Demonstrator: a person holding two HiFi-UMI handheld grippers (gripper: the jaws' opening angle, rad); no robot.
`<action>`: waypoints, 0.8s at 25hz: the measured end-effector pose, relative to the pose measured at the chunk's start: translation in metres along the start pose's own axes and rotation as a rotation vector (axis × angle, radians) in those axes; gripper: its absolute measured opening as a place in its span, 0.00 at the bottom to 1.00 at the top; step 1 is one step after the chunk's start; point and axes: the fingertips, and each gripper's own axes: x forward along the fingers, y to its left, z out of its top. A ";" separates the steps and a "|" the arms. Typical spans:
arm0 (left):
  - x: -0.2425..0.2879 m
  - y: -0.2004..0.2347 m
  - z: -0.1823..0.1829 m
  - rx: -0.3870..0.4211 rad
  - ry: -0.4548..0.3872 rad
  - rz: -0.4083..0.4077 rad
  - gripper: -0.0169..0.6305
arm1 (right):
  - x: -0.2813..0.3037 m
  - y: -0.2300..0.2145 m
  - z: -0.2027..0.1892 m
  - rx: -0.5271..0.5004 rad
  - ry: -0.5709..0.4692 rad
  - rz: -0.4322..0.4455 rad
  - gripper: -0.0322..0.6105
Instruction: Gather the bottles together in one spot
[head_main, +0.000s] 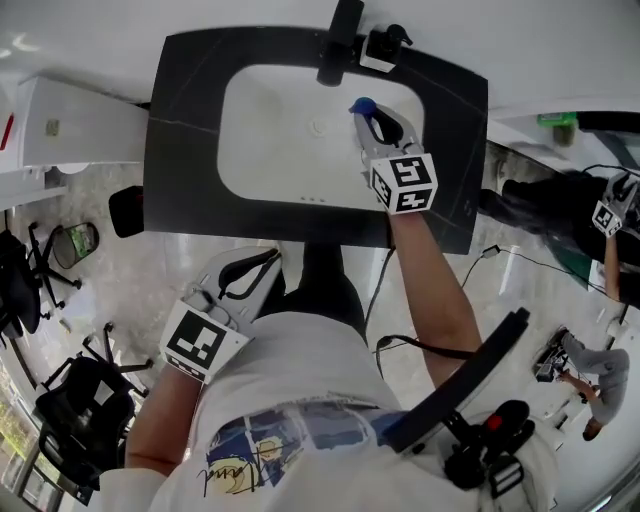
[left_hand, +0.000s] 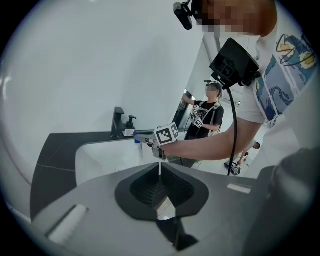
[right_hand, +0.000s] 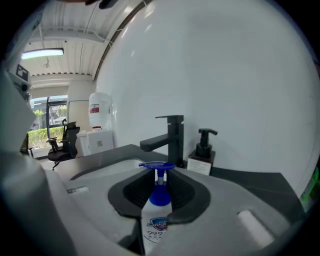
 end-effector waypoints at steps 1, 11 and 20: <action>0.004 -0.002 0.004 0.012 0.002 -0.013 0.05 | -0.006 -0.008 0.004 0.006 -0.012 -0.017 0.16; 0.036 -0.013 0.031 0.072 0.004 -0.074 0.05 | -0.045 -0.096 0.045 0.064 -0.109 -0.175 0.16; 0.057 0.001 0.055 0.070 0.001 -0.047 0.05 | -0.021 -0.147 0.081 0.079 -0.193 -0.215 0.16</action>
